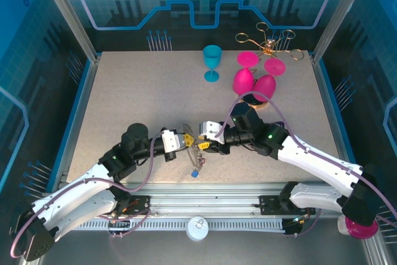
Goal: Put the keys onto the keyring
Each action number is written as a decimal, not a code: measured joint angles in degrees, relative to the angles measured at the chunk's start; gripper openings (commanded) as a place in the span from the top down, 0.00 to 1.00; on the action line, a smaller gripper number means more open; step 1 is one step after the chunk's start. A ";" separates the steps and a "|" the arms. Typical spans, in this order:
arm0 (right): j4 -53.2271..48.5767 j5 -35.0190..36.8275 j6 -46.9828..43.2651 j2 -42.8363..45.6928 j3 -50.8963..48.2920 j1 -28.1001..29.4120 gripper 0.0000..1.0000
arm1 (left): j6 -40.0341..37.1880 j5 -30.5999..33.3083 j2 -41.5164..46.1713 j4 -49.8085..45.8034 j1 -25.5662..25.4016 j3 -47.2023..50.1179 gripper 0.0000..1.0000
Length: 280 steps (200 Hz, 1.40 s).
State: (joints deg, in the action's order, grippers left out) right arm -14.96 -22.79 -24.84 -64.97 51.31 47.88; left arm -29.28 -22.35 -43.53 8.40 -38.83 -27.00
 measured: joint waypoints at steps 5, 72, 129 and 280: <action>0.33 -0.04 0.24 0.02 0.00 -0.02 0.67 | 0.20 -0.02 0.11 0.55 0.00 0.09 1.00; 3.02 0.07 2.43 -0.17 -2.86 -0.39 0.71 | 2.05 0.00 0.22 4.90 0.00 1.53 1.00; 3.23 0.35 2.95 -0.46 -2.86 -0.35 0.98 | 3.32 0.02 0.48 7.65 0.00 2.47 1.00; 6.19 -3.21 5.18 3.98 -4.39 -3.43 0.71 | 6.91 -0.04 -0.24 14.64 0.04 4.35 1.00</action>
State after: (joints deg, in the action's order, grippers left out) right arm -8.78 -26.00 -19.66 -60.99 46.92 44.45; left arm -22.37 -22.39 -43.77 23.05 -38.79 -22.65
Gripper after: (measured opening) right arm 0.294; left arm 0.048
